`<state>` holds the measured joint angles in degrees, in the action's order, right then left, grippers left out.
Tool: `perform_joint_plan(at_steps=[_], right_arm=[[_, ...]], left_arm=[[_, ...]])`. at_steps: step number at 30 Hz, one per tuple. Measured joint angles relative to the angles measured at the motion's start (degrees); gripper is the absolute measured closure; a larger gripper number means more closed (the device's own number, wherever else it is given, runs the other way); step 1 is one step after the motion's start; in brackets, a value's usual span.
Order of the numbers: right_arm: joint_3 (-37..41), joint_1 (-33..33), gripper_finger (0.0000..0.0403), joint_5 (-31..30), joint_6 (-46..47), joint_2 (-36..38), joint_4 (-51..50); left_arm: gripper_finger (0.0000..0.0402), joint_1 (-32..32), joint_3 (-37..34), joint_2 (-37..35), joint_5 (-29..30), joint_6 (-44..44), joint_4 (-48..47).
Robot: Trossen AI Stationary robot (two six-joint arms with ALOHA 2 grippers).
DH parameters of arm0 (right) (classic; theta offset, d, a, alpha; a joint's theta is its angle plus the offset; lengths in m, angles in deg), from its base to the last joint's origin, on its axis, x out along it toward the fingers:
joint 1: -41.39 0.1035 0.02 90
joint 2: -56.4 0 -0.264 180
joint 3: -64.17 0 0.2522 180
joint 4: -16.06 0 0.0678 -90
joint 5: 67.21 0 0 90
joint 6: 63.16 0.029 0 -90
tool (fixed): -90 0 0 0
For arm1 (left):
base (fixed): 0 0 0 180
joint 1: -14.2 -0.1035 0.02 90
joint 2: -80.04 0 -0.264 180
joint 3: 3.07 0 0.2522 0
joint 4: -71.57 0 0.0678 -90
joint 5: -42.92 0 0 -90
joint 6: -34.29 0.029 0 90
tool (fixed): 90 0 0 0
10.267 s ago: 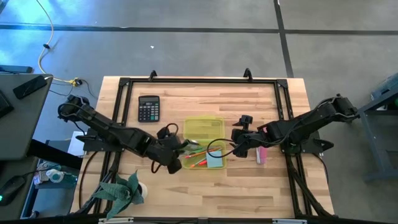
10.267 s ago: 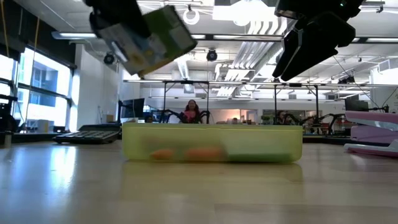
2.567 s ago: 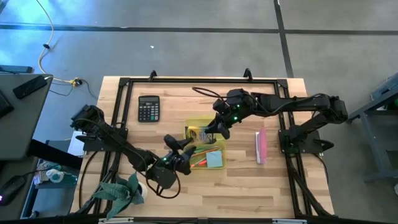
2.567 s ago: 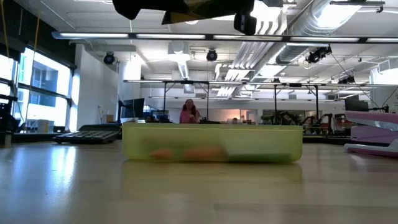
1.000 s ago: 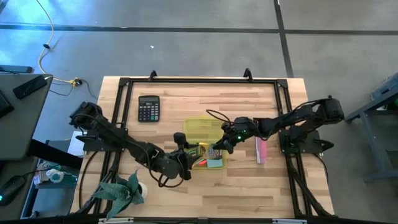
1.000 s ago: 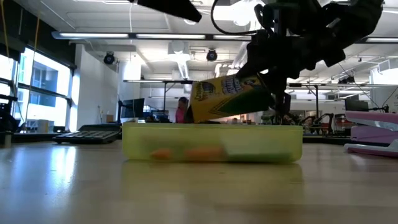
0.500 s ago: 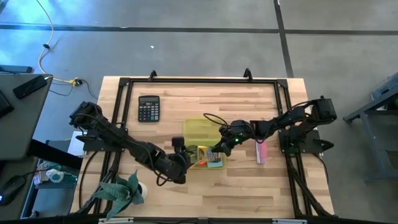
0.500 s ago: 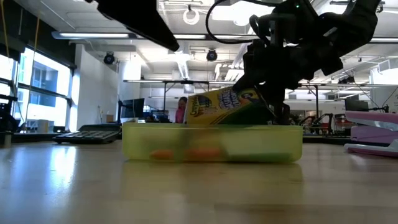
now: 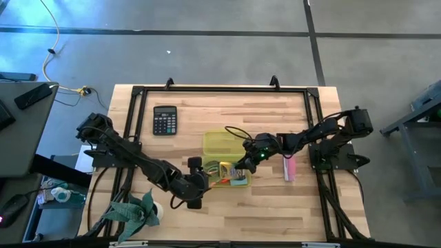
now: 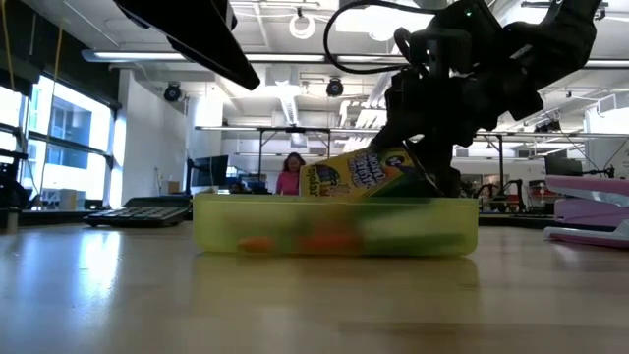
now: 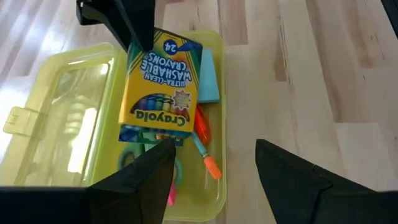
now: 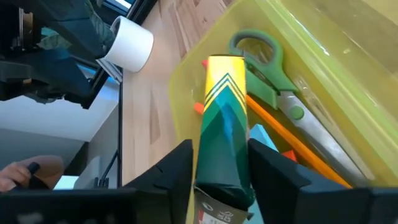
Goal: Pack school essentials
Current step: Put the yellow crayon box into the yellow supply box, then close the yellow supply box
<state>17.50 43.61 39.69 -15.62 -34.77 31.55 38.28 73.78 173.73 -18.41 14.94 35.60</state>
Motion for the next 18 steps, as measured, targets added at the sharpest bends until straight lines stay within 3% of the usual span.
perform_joint_plan(at_steps=[8, 18], right_arm=[[0.0, -1.2, 0.0204, 1.6, -1.0, 0.0, 0.2], [0.0, -4.7, 0.0194, 7.1, -2.0, 0.1, 0.2]], left_arm=[[0.0190, 0.2, 0.0, 0.0, -3.0, -3.0, -0.7], [0.0190, 1.4, -3.5, 0.4, -2.9, -7.6, -0.1]])
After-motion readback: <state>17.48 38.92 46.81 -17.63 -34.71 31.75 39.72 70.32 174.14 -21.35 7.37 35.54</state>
